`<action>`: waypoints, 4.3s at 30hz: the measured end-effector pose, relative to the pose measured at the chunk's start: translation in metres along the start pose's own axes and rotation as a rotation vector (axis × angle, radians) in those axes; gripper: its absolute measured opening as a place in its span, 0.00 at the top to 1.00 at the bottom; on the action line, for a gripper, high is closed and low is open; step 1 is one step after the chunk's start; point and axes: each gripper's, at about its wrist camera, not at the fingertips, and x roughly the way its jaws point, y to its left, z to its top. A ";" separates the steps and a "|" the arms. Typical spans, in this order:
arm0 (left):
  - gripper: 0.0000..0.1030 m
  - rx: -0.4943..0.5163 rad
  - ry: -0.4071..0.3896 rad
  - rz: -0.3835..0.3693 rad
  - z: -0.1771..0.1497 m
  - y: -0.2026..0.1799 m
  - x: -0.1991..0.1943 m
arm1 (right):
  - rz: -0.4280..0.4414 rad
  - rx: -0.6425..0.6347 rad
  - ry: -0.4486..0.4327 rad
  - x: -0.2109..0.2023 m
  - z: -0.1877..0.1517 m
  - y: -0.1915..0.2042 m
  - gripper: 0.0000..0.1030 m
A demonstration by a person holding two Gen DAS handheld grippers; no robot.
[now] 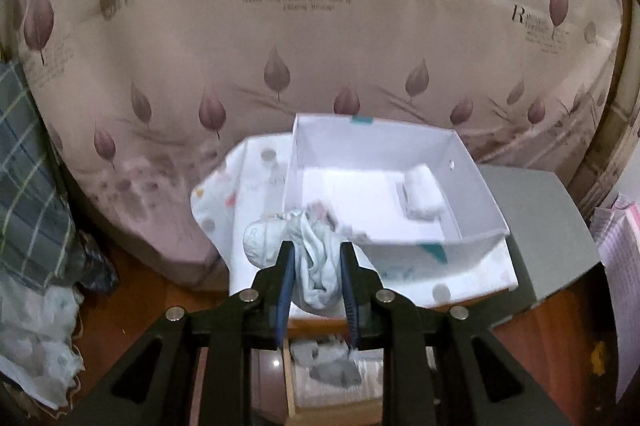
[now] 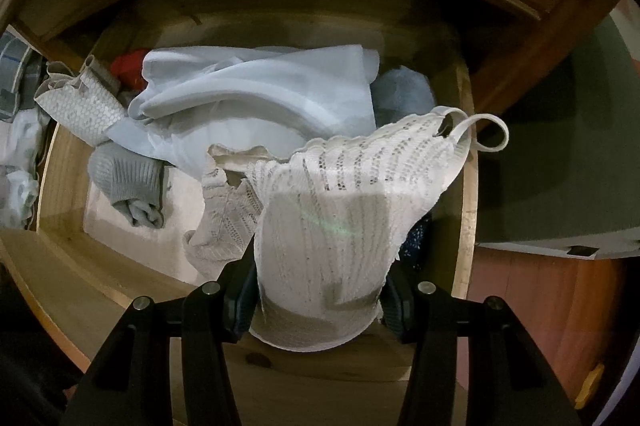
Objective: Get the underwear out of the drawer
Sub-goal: 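Carry the crumpled white underwear into the white box and open the left tool, then lift the cream lace underwear from the drawer with the right tool while the left tool returns over the drawer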
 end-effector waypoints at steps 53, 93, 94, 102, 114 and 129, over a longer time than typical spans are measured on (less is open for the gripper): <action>0.67 0.050 0.179 0.109 0.034 -0.024 0.150 | 0.001 -0.006 0.020 0.009 0.003 0.011 0.50; 0.52 -0.089 0.236 0.226 -0.191 0.033 0.125 | 0.000 -0.038 -0.068 -0.018 -0.001 -0.009 0.57; 0.52 -0.088 0.241 0.230 -0.197 0.033 0.131 | 0.000 -0.040 -0.073 -0.021 -0.002 -0.010 0.57; 0.52 -0.154 0.232 0.204 -0.223 0.039 0.150 | 0.000 -0.038 -0.099 -0.053 -0.001 -0.016 0.58; 0.52 -0.210 0.264 0.185 -0.229 0.051 0.154 | 0.021 -0.041 -0.148 -0.118 0.016 -0.006 0.58; 0.52 -0.244 0.261 0.170 -0.228 0.059 0.153 | 0.050 -0.092 -0.270 -0.234 0.049 0.013 0.58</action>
